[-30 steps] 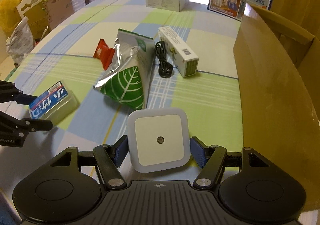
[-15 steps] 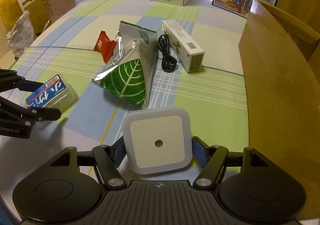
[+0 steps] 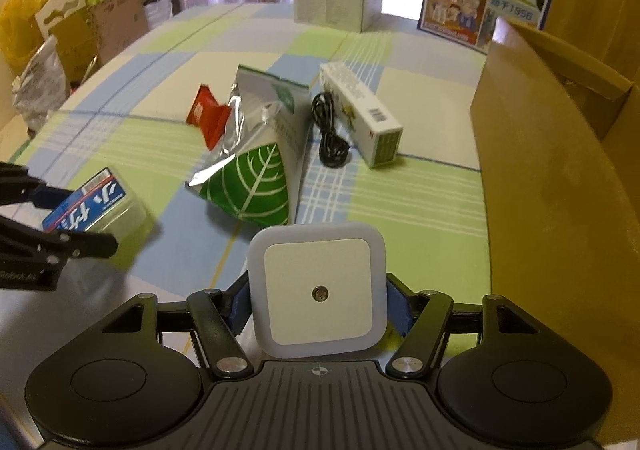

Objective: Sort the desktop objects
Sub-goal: 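Carry the night light with the right tool while the left tool carries the toothpick box to the cardboard box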

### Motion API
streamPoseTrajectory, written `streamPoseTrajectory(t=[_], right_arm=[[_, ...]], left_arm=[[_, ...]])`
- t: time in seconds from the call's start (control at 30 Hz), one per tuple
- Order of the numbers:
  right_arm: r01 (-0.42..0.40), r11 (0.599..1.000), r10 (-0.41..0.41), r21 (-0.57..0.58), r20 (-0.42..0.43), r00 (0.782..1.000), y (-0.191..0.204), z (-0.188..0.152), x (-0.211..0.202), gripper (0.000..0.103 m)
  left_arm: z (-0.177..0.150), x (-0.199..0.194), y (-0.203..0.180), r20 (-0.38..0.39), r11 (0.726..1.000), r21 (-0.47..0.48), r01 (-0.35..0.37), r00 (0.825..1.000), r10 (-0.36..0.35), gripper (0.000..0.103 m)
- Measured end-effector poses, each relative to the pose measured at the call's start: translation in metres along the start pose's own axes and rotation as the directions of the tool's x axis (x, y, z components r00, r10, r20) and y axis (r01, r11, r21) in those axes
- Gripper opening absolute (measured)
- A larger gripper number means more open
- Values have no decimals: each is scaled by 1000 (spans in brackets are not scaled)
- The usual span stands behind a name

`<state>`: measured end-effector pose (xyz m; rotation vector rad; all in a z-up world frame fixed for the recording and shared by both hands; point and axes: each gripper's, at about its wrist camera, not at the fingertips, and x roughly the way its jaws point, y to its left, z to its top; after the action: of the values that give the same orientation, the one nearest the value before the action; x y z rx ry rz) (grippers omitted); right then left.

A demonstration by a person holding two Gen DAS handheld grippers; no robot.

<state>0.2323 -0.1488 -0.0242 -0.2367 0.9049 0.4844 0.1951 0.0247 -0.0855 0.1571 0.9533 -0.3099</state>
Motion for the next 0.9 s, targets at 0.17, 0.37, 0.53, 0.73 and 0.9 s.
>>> streamPoseTrajectory(t=[0.17,0.37,0.53,0.73,0.9], right_arm=[[-18,999,18,33,25,1000,-2,-2,-14,63],[-34,998,31,61,58,998,4,-7,-42,63],[-31,997,24,65,97,995,8,-8,-76,63],[-13,999,6,50,140,990,4,-12,-123,63],[14,998,-25,67,162,986,-13,-23,-158,63]], left_arm=[[3,-20,-10,28,1000,-13,-4,1000,5,51],[3,-50,-29,62,1000,-28,12,998,-10,51],[2,-75,-46,87,999,-34,20,996,-17,51],[-3,-108,-65,124,999,-40,23,992,-18,51],[-6,-128,-82,150,997,-56,45,988,-36,51]])
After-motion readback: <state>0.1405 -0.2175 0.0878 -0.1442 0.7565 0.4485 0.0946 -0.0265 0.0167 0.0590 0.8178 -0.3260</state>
